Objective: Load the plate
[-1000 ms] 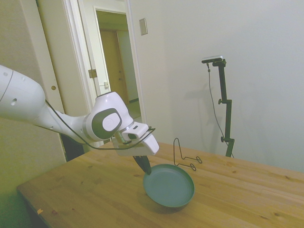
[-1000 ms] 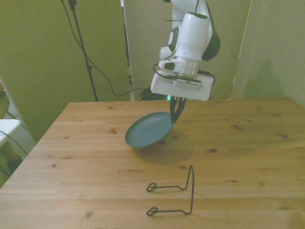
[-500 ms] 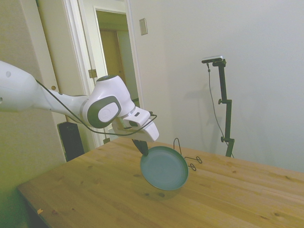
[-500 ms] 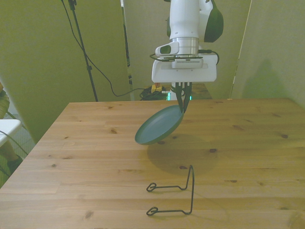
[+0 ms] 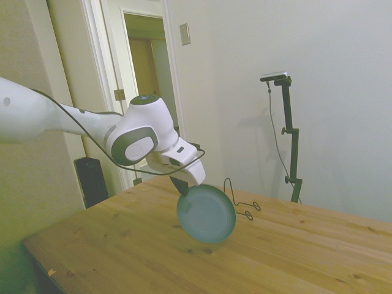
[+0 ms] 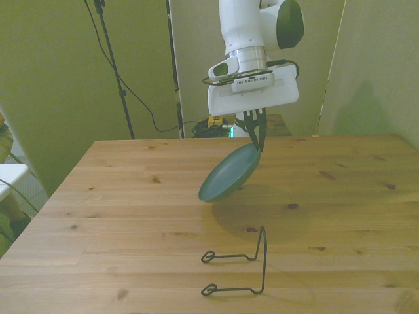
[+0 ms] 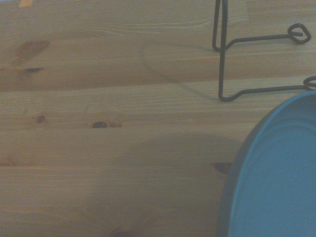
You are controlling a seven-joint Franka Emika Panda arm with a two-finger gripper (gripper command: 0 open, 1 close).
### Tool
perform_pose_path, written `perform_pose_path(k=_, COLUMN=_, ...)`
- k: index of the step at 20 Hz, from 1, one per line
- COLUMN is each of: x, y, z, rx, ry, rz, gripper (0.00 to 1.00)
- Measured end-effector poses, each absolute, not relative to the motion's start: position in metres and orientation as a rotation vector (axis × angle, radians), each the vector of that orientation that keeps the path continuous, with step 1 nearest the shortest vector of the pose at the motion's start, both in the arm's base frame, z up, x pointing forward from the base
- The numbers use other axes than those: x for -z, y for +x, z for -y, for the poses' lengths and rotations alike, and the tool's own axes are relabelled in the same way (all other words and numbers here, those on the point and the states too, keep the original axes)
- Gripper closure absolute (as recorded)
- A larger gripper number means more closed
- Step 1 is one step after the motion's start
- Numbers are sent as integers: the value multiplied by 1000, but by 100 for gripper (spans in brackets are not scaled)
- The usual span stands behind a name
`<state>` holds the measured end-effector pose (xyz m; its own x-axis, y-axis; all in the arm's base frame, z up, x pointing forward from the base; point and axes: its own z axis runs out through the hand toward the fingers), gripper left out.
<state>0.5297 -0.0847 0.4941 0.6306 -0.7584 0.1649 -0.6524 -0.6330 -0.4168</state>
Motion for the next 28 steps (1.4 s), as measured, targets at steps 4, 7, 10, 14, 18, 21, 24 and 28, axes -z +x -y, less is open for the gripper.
perform_pose_path(k=4, x=-500, y=525, z=93, rx=455, ry=-2458, rz=-1126, gripper=100)
perform_pose_path(k=7, x=-501, y=523, z=94, rx=434, ry=-2426, rz=-1132, gripper=100)
perform_pose_path(k=10, x=-503, y=522, z=101, rx=425, ry=-2312, rz=-1118, gripper=100)
perform_pose_path(k=14, x=-511, y=523, z=114, rx=366, ry=-2178, rz=-1069, gripper=100)
perform_pose_path(k=18, x=-511, y=527, z=122, rx=312, ry=-2111, rz=-1043, gripper=100)
perform_pose_path(k=21, x=-507, y=529, z=123, rx=309, ry=-2125, rz=-1043, gripper=100)
perform_pose_path(k=24, x=-510, y=529, z=128, rx=296, ry=-2117, rz=-1033, gripper=100)
perform_pose_path(k=28, x=-525, y=531, z=145, rx=278, ry=-2101, rz=-994, gripper=100)
